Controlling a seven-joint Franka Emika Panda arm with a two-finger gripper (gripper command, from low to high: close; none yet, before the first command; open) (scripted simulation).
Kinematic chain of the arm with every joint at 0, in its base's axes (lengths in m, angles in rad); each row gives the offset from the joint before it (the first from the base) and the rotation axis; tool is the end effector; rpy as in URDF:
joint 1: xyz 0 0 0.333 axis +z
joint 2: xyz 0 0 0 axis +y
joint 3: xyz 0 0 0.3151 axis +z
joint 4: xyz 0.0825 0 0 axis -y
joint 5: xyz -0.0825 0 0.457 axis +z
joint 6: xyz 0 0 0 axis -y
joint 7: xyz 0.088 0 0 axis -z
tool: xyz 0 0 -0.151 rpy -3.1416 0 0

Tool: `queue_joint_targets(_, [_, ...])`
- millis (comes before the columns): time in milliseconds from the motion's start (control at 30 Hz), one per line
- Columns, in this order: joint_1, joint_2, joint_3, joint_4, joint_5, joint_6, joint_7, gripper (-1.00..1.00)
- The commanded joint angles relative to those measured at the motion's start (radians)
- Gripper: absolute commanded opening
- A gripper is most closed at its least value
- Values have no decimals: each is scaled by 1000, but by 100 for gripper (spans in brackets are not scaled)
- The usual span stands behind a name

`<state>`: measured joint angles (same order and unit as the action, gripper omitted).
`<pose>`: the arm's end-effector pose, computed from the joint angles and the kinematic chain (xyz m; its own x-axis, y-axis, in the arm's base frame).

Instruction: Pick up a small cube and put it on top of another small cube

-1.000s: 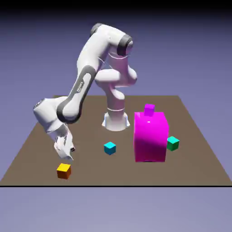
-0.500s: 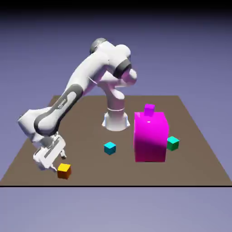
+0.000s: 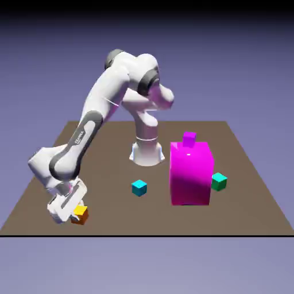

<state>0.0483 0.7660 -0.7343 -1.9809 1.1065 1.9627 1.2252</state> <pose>0.4826 -0.3377 0.0371 -0.8379 -0.4227 -0.3453 -0.5354 0.7592 0.3700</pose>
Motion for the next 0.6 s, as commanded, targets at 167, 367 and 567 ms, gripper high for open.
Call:
queue_joint_targets(167, [153,47,-217,9,64,-148,-21,-100])
queue_joint_targets(367, [220,-30,-96,-49,-163,-53,-20,-100])
queue_joint_targets(567, [343,-139,47,-91,-424,21,-92,-100])
